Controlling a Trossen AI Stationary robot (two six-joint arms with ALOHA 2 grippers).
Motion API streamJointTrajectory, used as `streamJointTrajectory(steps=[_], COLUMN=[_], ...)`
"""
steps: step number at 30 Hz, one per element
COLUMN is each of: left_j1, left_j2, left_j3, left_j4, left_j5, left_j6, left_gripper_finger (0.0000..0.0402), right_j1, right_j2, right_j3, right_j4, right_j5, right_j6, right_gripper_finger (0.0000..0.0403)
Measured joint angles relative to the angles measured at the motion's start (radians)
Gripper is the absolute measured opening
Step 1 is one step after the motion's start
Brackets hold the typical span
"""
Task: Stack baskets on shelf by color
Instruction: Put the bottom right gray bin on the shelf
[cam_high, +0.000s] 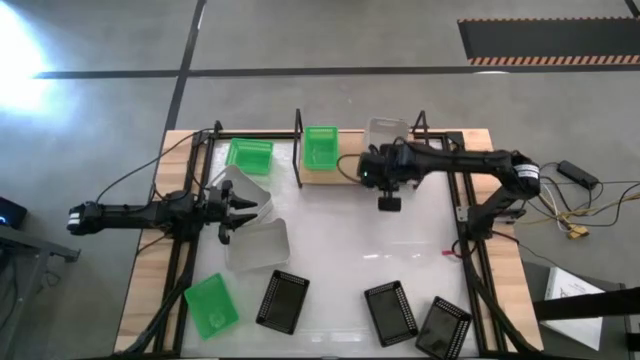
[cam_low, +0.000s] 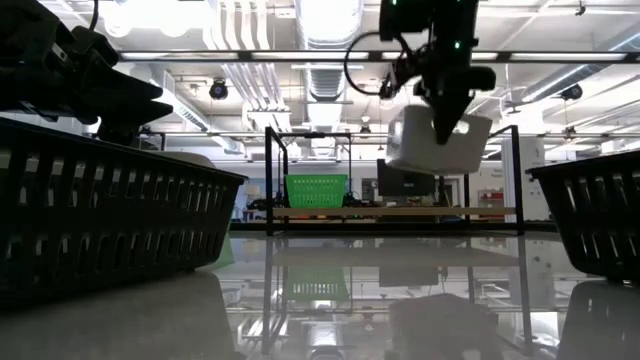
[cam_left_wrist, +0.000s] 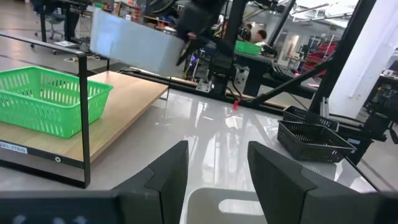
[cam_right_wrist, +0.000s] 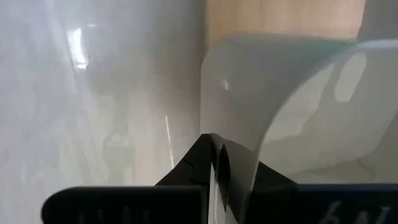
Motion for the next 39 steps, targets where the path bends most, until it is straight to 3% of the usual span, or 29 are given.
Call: streamJointTrajectory(steps=[7,19,33,39], left_j1=[0.0,0.0,0.0,0.0], left_j2=[0.0,0.0,0.0,0.0], left_j3=[0.0,0.0,0.0,0.0], left_j4=[0.0,0.0,0.0,0.0], left_j5=[0.0,0.0,0.0,0.0], left_j6=[0.0,0.0,0.0,0.0], left_gripper_finger=[0.0152,0.0152,0.0152,0.0152], right_j1=[-0.083,-0.096,-0.096,-0.096], right_j2=[0.003,0.003,0.003,0.003], right_j3=[-0.044,-0.131,-0.162,-0.162], right_j4=[0.015,0.047,0.054,0.063], right_j5=[0.0,0.011,0.067,0.177], right_j6=[-0.051,-0.059,-0.058,-0.061], right_gripper_finger=[0.0009,0.0014,0.0129,0.016])
